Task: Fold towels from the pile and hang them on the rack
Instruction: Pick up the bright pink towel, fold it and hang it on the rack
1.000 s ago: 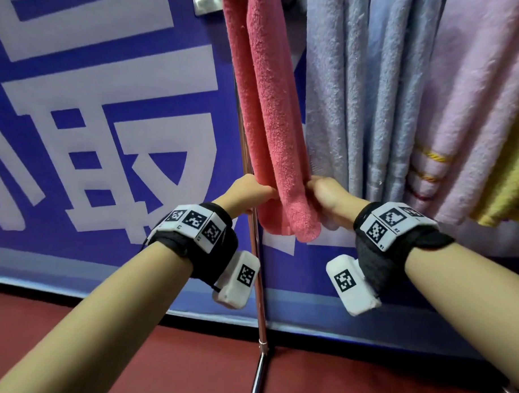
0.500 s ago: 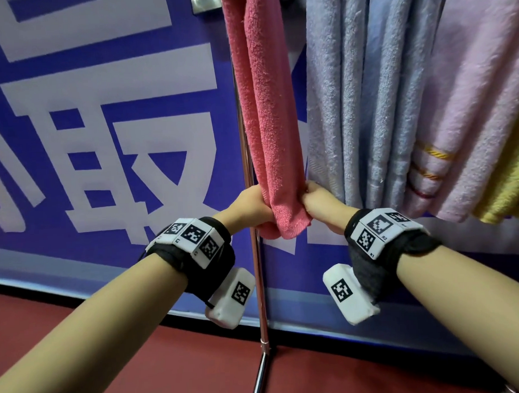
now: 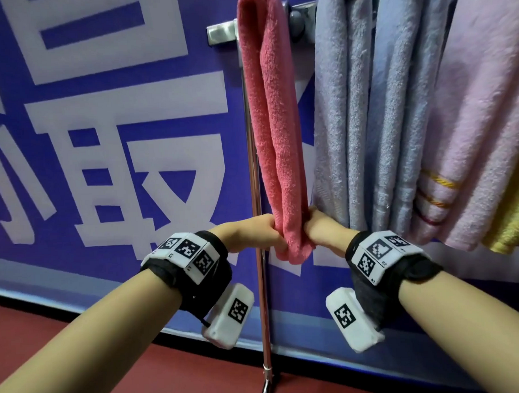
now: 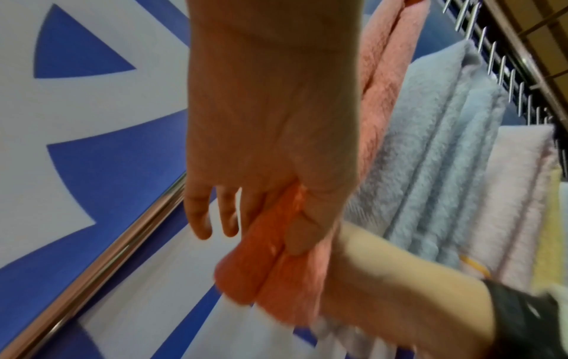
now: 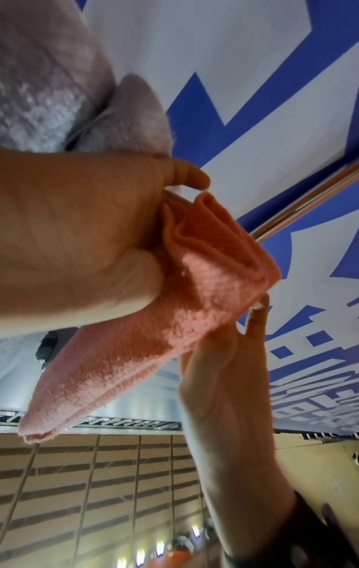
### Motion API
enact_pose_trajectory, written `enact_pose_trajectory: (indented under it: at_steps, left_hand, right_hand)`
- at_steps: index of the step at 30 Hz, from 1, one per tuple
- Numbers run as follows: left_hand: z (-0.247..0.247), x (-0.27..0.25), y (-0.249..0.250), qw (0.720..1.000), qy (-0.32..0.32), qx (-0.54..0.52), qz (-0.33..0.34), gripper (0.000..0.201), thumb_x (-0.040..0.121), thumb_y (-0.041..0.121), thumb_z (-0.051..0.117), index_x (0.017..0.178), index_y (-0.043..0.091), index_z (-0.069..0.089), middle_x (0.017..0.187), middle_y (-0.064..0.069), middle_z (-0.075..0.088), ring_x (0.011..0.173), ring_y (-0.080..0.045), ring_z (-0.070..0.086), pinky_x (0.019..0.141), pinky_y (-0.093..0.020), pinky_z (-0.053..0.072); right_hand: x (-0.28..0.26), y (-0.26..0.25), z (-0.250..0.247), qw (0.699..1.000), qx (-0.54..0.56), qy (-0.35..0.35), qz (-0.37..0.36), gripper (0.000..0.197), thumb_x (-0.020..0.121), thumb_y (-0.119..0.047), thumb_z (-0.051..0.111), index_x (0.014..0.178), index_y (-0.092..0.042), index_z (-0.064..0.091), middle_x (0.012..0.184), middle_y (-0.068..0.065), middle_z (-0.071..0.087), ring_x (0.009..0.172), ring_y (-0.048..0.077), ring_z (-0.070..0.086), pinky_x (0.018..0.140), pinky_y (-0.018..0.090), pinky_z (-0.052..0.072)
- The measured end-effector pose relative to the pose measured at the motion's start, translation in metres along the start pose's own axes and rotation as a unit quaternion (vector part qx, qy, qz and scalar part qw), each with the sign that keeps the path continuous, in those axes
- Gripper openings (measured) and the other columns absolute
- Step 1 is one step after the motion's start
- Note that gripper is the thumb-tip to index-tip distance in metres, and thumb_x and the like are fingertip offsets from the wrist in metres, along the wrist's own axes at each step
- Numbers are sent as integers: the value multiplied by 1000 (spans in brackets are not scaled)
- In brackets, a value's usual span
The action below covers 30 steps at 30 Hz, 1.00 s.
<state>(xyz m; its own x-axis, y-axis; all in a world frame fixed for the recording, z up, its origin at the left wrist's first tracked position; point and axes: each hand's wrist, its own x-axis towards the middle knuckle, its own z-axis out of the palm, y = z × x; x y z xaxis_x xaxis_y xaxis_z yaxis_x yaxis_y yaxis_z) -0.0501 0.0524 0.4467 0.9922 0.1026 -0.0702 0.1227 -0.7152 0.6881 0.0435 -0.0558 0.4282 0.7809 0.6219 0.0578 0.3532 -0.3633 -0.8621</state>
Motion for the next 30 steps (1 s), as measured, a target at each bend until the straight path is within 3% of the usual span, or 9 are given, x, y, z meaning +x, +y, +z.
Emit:
enact_pose_trajectory:
  at_steps: [4,8,12,14,16,19,23,26,30]
  left_hand:
    - [-36,-7,26,997,43,-64,30,31,72,22,58,100,13,66,102,-4,68,100,-16,63,98,-35,46]
    - [-75,-13,81,945,208,-204,150,8,83,8,51,84,10,58,66,2,63,59,-7,61,62,-20,50]
    - [-107,-16,128,874,330,-258,245,18,72,9,50,89,13,55,74,-3,58,60,-11,57,53,-19,48]
    - [-119,-20,144,846,393,-245,263,30,63,10,48,92,14,57,73,1,55,56,-7,53,50,-17,43]
    - [-130,-21,153,823,433,-240,278,50,68,6,48,117,12,55,92,-1,60,67,-7,55,53,-17,43]
    - [-145,-24,158,797,516,-119,289,67,77,-11,43,137,17,41,125,-7,53,94,-13,60,62,-17,49]
    - [-157,-30,167,754,549,218,286,74,68,-18,33,134,14,46,126,-9,48,103,-20,52,85,-32,49]
    - [-157,-30,172,728,543,327,260,58,75,-11,33,125,11,51,123,-13,49,103,-31,54,82,-45,48]
    - [-164,-30,173,708,555,334,283,34,78,-5,43,106,5,59,114,-17,52,96,-30,53,75,-41,46]
  right_hand:
    - [-4,-16,-9,997,50,49,-26,37,93,-5,45,130,0,40,125,19,54,100,21,51,94,34,44]
    - [-14,-62,-24,988,34,90,-122,51,81,-13,56,129,-9,37,112,10,59,100,26,58,84,33,47]
    - [-22,-115,-39,958,106,132,-230,71,55,-31,50,124,-16,47,107,5,62,95,23,60,88,35,49]
    - [-24,-135,-45,938,119,156,-286,72,54,-41,50,123,-19,48,116,6,61,106,24,59,97,42,46]
    - [-26,-152,-49,927,93,178,-318,74,61,-41,49,131,-18,44,127,7,56,118,21,54,104,41,41]
    - [-30,-171,-53,922,39,203,-326,81,67,-38,54,140,-11,33,138,8,47,125,23,48,106,40,39]
    - [-27,-175,-56,932,-32,211,-291,90,76,-26,70,146,-4,16,147,11,36,128,26,45,106,34,36]
    - [-22,-173,-57,932,-65,231,-272,95,76,-20,71,148,-3,11,148,14,30,130,30,41,109,37,33]
    - [-27,-170,-59,929,-91,275,-230,65,82,-28,65,131,-3,30,135,17,42,126,35,43,103,40,36]
